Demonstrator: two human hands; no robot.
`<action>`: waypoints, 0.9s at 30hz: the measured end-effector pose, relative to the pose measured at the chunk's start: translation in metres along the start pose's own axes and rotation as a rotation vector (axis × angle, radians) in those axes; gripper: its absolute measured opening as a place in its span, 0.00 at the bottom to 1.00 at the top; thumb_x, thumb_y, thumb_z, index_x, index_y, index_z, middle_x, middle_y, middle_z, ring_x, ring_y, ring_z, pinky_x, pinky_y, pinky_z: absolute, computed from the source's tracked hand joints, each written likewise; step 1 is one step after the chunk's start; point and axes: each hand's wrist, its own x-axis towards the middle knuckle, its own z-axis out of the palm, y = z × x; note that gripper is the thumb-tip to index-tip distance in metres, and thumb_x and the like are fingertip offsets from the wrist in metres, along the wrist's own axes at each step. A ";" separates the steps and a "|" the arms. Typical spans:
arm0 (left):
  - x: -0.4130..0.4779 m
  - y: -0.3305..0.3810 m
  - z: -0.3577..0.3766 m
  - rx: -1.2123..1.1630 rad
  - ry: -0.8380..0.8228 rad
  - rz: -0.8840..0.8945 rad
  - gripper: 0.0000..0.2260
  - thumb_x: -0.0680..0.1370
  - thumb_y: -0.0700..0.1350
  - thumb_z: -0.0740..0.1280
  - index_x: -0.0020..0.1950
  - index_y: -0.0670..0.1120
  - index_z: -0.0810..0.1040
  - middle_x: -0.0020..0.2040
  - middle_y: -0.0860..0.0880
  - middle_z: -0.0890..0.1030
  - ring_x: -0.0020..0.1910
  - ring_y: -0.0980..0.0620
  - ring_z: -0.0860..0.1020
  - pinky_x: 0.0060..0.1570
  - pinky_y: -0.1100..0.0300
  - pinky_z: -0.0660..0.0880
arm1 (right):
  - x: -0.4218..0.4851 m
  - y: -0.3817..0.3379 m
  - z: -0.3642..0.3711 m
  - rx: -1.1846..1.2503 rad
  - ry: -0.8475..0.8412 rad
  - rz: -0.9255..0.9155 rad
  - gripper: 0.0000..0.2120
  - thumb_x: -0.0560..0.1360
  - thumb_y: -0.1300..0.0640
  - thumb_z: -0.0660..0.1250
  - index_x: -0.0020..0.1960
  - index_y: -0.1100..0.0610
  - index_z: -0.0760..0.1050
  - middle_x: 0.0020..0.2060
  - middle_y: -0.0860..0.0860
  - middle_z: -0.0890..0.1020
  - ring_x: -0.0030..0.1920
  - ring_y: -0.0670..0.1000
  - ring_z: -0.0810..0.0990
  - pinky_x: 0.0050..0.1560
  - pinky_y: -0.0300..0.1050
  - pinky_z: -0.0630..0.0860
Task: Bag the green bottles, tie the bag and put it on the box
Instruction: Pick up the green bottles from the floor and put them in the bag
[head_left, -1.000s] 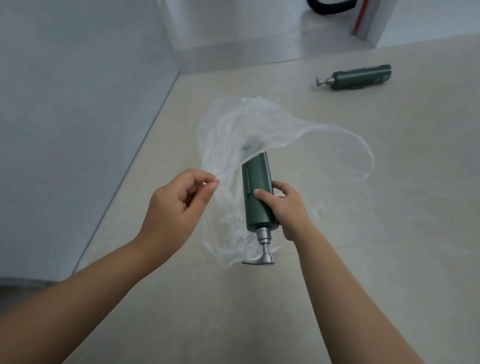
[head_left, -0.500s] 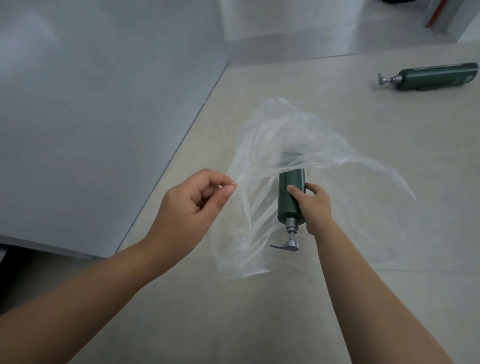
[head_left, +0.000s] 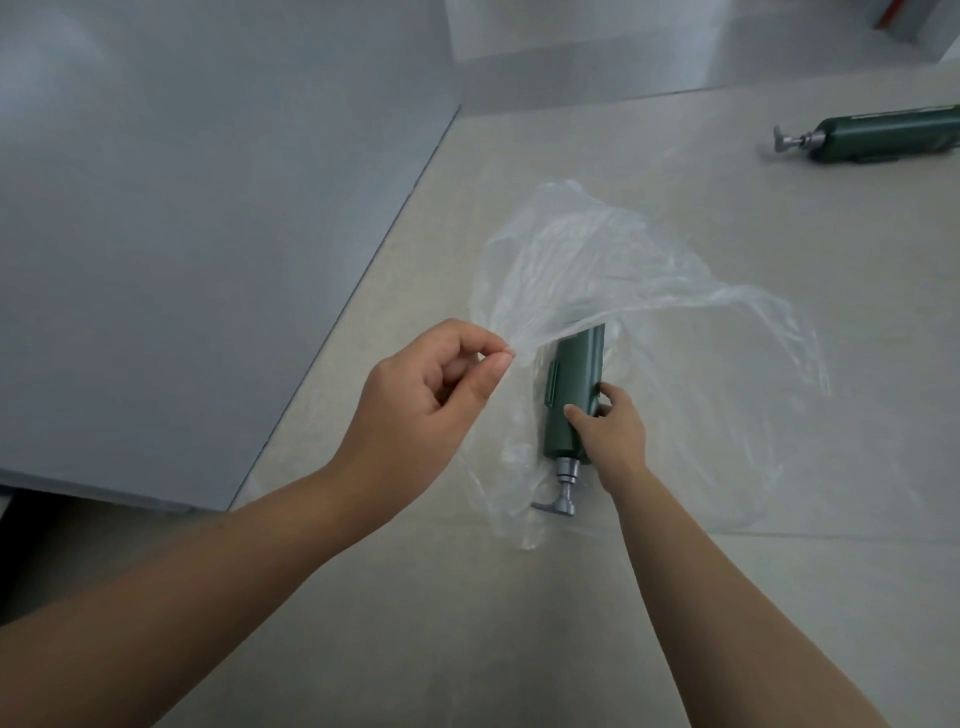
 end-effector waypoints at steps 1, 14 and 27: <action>0.000 0.001 0.001 0.004 -0.003 0.001 0.06 0.72 0.53 0.63 0.43 0.52 0.76 0.27 0.41 0.68 0.27 0.41 0.65 0.27 0.56 0.65 | -0.003 0.000 0.000 -0.025 -0.003 -0.029 0.27 0.72 0.57 0.68 0.68 0.56 0.64 0.60 0.58 0.75 0.56 0.57 0.76 0.54 0.49 0.75; -0.007 -0.004 0.031 0.105 0.010 0.037 0.03 0.76 0.44 0.64 0.42 0.50 0.76 0.30 0.34 0.71 0.29 0.38 0.68 0.27 0.50 0.67 | -0.092 0.016 -0.031 -0.141 -0.120 -0.336 0.17 0.72 0.58 0.67 0.61 0.55 0.73 0.54 0.51 0.80 0.52 0.48 0.78 0.48 0.30 0.70; -0.012 -0.005 0.057 0.149 -0.052 0.031 0.04 0.77 0.43 0.63 0.42 0.47 0.75 0.29 0.34 0.69 0.27 0.44 0.64 0.29 0.53 0.65 | -0.126 0.092 -0.070 -0.052 -0.068 -0.073 0.12 0.72 0.57 0.68 0.55 0.56 0.77 0.42 0.49 0.81 0.41 0.40 0.77 0.40 0.23 0.69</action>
